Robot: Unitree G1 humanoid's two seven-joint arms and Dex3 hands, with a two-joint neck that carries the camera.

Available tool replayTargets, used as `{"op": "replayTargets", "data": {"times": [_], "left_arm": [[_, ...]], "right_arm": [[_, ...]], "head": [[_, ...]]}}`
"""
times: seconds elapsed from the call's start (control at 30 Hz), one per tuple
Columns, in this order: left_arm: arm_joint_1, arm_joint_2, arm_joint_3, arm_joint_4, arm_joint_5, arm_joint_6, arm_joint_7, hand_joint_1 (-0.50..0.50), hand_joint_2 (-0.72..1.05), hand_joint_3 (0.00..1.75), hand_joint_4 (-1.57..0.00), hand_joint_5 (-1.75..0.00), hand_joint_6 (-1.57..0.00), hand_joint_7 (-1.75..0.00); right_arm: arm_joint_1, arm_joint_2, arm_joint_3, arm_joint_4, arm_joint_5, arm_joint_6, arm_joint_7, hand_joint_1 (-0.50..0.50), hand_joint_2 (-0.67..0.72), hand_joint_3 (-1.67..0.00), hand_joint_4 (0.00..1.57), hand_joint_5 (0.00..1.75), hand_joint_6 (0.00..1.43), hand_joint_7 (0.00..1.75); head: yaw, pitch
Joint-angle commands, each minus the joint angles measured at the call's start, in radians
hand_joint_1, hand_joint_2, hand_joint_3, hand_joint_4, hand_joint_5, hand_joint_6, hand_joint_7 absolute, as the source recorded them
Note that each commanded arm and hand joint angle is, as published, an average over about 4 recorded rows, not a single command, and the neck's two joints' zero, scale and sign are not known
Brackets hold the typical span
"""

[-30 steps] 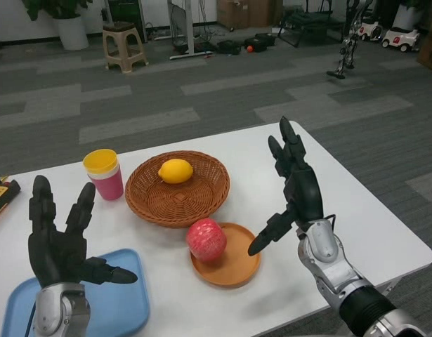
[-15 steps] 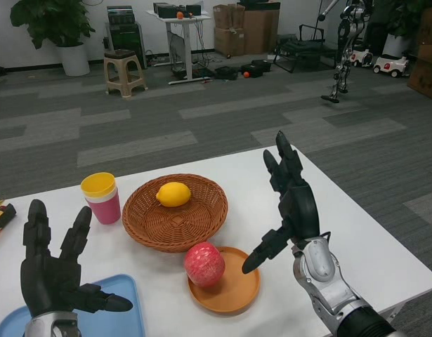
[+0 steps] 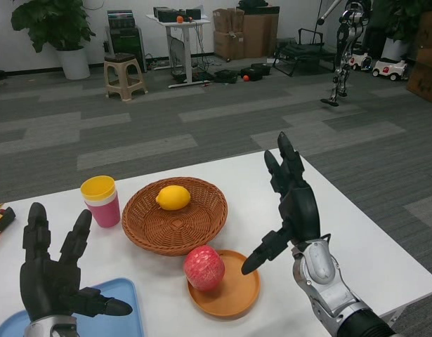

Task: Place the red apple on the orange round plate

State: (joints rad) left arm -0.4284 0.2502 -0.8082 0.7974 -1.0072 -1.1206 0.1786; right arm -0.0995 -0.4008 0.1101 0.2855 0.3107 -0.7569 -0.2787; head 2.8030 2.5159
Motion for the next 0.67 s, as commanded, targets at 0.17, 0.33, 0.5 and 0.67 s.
{"op": "replayTargets", "data": {"times": [0.17,0.33,0.5,0.67], "left_arm": [[-0.013,0.004,0.004,0.006,0.008,-0.002,0.002,-0.48,-0.55,0.09,-0.67,0.0,0.0,0.0],[-0.011,0.004,0.004,0.006,0.009,-0.002,0.002,-0.48,-0.55,0.09,-0.67,0.0,0.0,0.0],[-0.01,0.004,0.006,0.005,0.009,-0.002,0.002,-0.48,-0.55,0.09,-0.67,0.0,0.0,0.0],[-0.01,0.004,0.007,0.005,0.009,-0.002,0.002,-0.48,-0.55,0.09,-0.67,0.0,0.0,0.0]], "right_arm": [[-0.021,0.004,0.001,0.003,0.007,-0.013,-0.005,-0.46,0.53,-0.02,0.0,0.0,0.0,0.0],[-0.022,0.004,0.006,0.004,0.007,-0.013,-0.005,-0.46,0.53,0.0,0.0,0.0,0.0,0.0],[-0.025,0.004,0.009,0.006,0.008,-0.013,-0.007,-0.46,0.53,-0.02,0.0,0.0,0.0,0.0],[-0.026,0.004,0.011,0.006,0.008,-0.013,-0.007,-0.46,0.49,0.0,0.0,0.0,0.0,0.0]], "head": [[-0.003,-0.001],[-0.001,-0.003],[0.001,-0.003],[0.003,0.0]]}}
